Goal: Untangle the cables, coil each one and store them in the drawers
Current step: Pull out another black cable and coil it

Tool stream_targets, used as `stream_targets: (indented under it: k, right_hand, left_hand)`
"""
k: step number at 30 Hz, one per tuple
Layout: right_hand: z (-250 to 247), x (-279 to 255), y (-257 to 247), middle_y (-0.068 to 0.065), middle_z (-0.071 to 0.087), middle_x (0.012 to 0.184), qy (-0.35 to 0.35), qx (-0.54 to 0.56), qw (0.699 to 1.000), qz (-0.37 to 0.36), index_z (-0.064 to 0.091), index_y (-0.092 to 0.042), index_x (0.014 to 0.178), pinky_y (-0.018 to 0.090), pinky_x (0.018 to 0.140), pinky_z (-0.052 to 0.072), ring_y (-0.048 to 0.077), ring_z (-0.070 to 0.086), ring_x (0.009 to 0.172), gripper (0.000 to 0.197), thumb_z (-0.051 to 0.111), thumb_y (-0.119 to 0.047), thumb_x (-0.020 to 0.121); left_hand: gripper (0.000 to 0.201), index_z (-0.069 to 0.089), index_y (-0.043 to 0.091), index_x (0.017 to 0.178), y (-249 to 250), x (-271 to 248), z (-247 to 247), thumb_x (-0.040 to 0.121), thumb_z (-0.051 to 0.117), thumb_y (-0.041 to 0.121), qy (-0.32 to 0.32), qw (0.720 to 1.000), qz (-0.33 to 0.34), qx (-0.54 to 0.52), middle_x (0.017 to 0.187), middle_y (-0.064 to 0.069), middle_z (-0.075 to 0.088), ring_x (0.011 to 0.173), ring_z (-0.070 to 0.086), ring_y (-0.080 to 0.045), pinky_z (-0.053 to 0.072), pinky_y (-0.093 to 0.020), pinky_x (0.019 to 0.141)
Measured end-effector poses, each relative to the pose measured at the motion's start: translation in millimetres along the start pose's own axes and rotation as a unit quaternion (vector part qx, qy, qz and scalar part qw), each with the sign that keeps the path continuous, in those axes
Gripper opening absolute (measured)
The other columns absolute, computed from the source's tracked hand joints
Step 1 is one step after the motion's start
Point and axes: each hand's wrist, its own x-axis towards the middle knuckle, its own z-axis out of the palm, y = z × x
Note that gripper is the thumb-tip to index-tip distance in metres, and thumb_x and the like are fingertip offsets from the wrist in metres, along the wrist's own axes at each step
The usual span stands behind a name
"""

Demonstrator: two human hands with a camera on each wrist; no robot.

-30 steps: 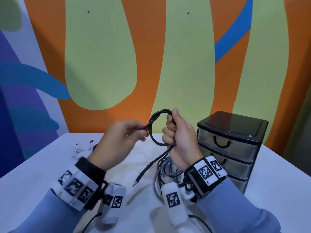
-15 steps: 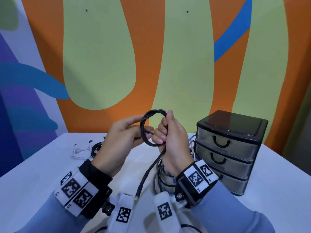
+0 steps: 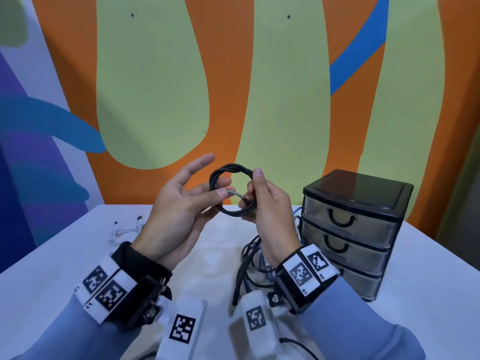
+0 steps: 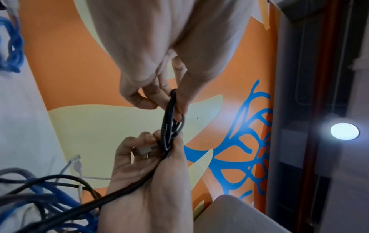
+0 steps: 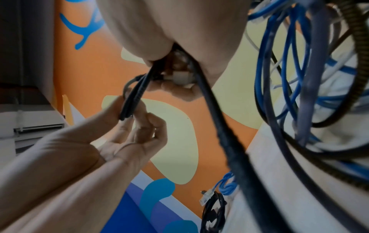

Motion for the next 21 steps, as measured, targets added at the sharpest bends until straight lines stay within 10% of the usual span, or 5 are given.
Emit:
stream_targets:
  k: [11,15,21]
  right_hand:
    - [0.9,-0.4,-0.1,0.019,0.071,0.097,-0.021,0.039,0.999,0.004,0.063,-0.011,0.078,0.038,0.059,0.061,0.015,0.066,0.077,0.047,0.045,-0.041,0.111]
    - [1.5,2.8,1.7,0.022,0.074,0.098,-0.019,0.092,0.996,0.012,0.063,-0.012,0.074,0.038,0.069,0.063,0.040,0.069,0.098,0.047,0.048,-0.037,0.111]
    - [-1.6,4.8,-2.4,0.009,0.069,0.077,-0.001,0.150,0.988,0.021,0.066,-0.007,0.076,0.028,0.066,0.055,0.017,0.063,0.063,0.042,0.055,-0.032,0.108]
  left_hand:
    - [0.072,0.061,0.019,0.145,7.3,2.3,-4.1,0.077,0.055,-0.002,-0.032,0.995,-0.044,-0.081,0.082,-0.009,0.053,0.071,0.057,-0.017,0.045,-0.036,0.087]
    - [0.063,0.065,0.022,0.143,10.6,4.0,-10.1,0.085,0.065,-0.002,-0.042,0.997,-0.041,-0.050,0.091,-0.010,0.055,0.080,0.060,-0.017,0.048,-0.035,0.090]
    - [0.066,0.068,0.020,0.134,0.8,6.9,-10.8,0.078,0.080,-0.015,-0.006,0.993,-0.047,0.106,0.094,-0.016,0.060,0.087,0.058,-0.028,0.047,-0.040,0.087]
